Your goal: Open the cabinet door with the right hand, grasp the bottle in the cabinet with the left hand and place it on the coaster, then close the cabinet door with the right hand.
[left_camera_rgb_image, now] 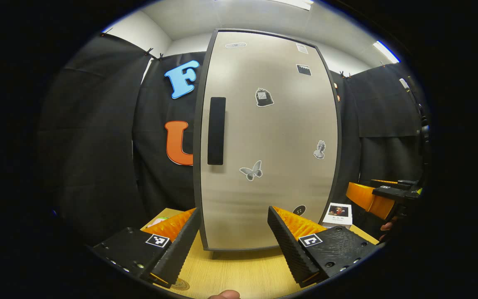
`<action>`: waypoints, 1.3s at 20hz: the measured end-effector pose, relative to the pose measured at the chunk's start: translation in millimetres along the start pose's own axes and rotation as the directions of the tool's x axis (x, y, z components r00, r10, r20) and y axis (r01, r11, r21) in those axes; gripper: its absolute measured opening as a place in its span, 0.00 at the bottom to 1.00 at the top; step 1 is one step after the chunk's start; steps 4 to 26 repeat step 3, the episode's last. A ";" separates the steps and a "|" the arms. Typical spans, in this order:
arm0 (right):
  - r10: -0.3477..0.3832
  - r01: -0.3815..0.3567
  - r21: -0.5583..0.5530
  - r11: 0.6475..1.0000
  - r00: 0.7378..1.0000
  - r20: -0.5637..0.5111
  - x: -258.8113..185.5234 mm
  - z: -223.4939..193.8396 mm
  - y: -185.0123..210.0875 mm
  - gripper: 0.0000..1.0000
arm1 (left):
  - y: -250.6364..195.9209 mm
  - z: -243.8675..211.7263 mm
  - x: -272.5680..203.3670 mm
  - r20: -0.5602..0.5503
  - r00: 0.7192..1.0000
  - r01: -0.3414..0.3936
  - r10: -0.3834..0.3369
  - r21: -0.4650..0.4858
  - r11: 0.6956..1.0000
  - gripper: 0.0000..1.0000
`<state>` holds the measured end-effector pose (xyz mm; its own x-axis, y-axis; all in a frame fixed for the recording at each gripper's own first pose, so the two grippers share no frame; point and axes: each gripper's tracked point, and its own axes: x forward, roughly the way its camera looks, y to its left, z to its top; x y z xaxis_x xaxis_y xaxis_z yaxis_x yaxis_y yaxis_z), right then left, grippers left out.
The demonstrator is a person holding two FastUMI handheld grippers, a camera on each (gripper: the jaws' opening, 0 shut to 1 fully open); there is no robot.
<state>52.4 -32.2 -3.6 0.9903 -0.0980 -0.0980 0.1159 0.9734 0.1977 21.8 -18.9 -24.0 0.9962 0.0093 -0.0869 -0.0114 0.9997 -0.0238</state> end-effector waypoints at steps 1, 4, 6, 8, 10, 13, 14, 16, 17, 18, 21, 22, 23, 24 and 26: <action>0.001 -0.001 0.000 1.000 1.000 -0.001 0.1 0.4 0.3 0.94 | 0.1 0.2 -0.3 -0.001 1.000 -0.001 0.001 -0.002 1.000 0.97; -0.001 0.001 0.000 1.000 1.000 -0.002 1.1 0.7 -0.5 0.94 | 1.2 1.7 -1.4 0.002 1.000 -0.004 0.004 -0.004 1.000 0.97; -0.001 0.001 0.000 1.000 1.000 -0.002 1.1 0.7 -0.5 0.94 | 1.2 1.7 -1.4 0.002 1.000 -0.004 0.004 -0.004 1.000 0.97; -0.001 0.001 0.000 1.000 1.000 -0.002 1.1 0.7 -0.5 0.94 | 1.2 1.7 -1.4 0.002 1.000 -0.004 0.004 -0.004 1.000 0.97; -0.001 0.001 0.000 1.000 1.000 -0.002 1.1 0.7 -0.5 0.94 | 1.2 1.7 -1.4 0.002 1.000 -0.004 0.004 -0.004 1.000 0.97; -0.001 0.001 0.000 1.000 1.000 -0.002 1.1 0.7 -0.5 0.94 | 1.2 1.7 -1.4 0.002 1.000 -0.004 0.004 -0.004 1.000 0.97; -0.001 0.001 0.000 1.000 1.000 -0.002 1.1 0.7 -0.5 0.94 | 1.2 1.7 -1.4 0.002 1.000 -0.004 0.004 -0.004 1.000 0.97; -0.001 0.001 0.000 1.000 1.000 -0.002 1.1 0.7 -0.5 0.94 | 1.2 1.7 -1.4 0.002 1.000 -0.004 0.004 -0.004 1.000 0.97; -0.001 0.001 0.000 1.000 1.000 -0.002 1.1 0.7 -0.5 0.94 | 1.2 1.7 -1.4 0.002 1.000 -0.004 0.004 -0.004 1.000 0.97; -0.001 0.001 0.000 1.000 1.000 -0.002 1.1 0.7 -0.5 0.94 | 1.2 1.7 -1.4 0.002 1.000 -0.004 0.004 -0.004 1.000 0.97; -0.001 0.001 0.000 1.000 1.000 -0.002 1.1 0.7 -0.5 0.94 | 1.2 1.7 -1.4 0.002 1.000 -0.004 0.004 -0.004 1.000 0.97; -0.001 0.001 0.000 1.000 1.000 -0.002 1.1 0.7 -0.5 0.94 | 1.2 1.7 -1.4 0.002 1.000 -0.004 0.004 -0.004 1.000 0.97; -0.001 0.001 0.000 1.000 1.000 -0.002 1.1 0.7 -0.5 0.94 | 1.2 1.7 -1.4 0.002 1.000 -0.004 0.004 -0.004 1.000 0.97; -0.001 0.001 0.000 1.000 1.000 -0.002 1.1 0.7 -0.5 0.94 | 1.2 1.7 -1.4 0.002 1.000 -0.004 0.004 -0.004 1.000 0.97; -0.001 0.001 0.000 1.000 1.000 -0.002 1.1 0.7 -0.5 0.94 | 1.2 1.7 -1.4 0.002 1.000 -0.004 0.004 -0.004 1.000 0.97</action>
